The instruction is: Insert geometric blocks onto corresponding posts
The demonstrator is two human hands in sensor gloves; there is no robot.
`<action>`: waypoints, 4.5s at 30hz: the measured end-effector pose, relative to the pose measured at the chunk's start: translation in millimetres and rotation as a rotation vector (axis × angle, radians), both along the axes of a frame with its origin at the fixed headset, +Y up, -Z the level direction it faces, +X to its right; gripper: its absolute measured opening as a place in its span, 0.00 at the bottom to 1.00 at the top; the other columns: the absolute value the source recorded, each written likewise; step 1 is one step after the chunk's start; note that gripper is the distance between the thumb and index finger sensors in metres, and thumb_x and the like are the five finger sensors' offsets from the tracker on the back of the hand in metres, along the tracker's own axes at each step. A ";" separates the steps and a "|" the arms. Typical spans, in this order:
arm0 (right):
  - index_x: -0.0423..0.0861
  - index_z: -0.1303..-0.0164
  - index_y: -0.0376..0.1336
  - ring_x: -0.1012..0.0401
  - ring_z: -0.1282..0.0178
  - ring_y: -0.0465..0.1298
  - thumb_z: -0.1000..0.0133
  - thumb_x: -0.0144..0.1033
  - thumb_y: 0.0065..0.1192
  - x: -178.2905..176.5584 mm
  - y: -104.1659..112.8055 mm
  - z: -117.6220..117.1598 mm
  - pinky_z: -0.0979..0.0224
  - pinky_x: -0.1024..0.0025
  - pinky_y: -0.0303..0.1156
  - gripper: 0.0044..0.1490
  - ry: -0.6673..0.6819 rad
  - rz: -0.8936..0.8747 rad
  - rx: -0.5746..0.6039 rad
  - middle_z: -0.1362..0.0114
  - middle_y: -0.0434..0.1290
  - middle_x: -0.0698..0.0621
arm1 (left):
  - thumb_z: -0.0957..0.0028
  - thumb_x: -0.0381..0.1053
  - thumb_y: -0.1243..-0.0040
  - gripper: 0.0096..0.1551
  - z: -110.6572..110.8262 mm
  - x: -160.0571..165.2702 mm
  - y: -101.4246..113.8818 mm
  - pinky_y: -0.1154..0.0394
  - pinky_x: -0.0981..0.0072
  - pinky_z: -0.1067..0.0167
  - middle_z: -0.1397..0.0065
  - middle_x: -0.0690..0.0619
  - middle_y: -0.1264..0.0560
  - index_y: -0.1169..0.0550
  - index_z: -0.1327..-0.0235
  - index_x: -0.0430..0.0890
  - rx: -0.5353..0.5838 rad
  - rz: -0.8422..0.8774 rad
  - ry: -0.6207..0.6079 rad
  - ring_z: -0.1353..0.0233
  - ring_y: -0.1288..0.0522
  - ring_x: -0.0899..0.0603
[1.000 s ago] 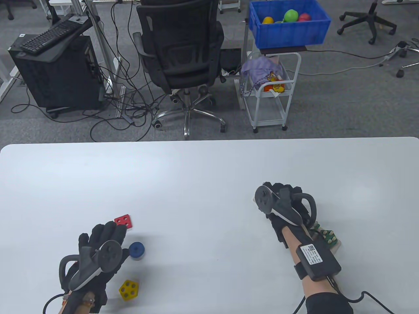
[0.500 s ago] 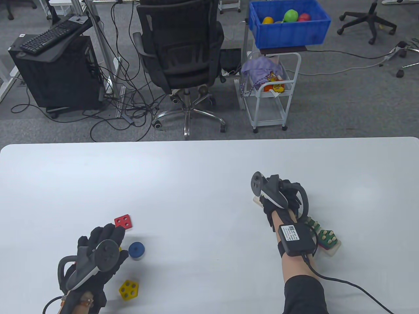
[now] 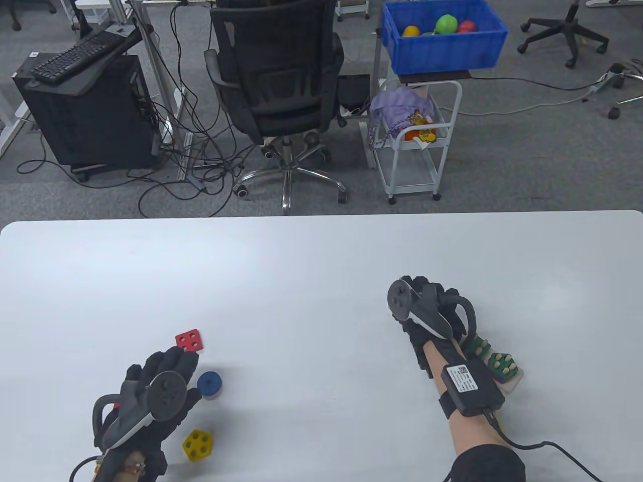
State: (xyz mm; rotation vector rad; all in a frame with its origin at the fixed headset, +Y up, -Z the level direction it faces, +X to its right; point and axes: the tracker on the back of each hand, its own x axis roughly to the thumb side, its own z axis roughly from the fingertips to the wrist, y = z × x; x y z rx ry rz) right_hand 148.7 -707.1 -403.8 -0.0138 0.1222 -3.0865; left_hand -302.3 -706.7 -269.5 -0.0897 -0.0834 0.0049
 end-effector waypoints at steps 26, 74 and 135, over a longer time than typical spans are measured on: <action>0.48 0.28 0.59 0.43 0.29 0.73 0.51 0.53 0.65 -21.7 -6.5 145.8 0.32 0.32 0.65 0.42 0.351 -0.083 0.004 0.25 0.68 0.42 | 0.62 0.67 0.27 0.49 19.3 52.1 -34.3 0.34 0.42 0.24 0.17 0.59 0.32 0.35 0.25 0.61 -0.438 -0.416 -0.161 0.24 0.24 0.45; 0.48 0.28 0.56 0.49 0.31 0.75 0.56 0.51 0.72 -103.5 43.8 162.7 0.34 0.36 0.69 0.48 0.733 -0.485 0.358 0.27 0.69 0.46 | 0.51 0.66 0.34 0.53 -34.7 137.5 -2.8 0.31 0.45 0.25 0.22 0.50 0.31 0.45 0.19 0.48 -0.695 1.344 -0.397 0.28 0.22 0.46; 0.53 0.25 0.53 0.42 0.20 0.63 0.55 0.37 0.77 159.5 -19.1 100.2 0.25 0.28 0.57 0.49 -0.297 -0.189 -0.189 0.17 0.58 0.47 | 0.47 0.69 0.50 0.41 -16.3 -2.9 -15.3 0.49 0.33 0.20 0.11 0.57 0.45 0.44 0.20 0.62 0.006 0.004 0.103 0.11 0.44 0.41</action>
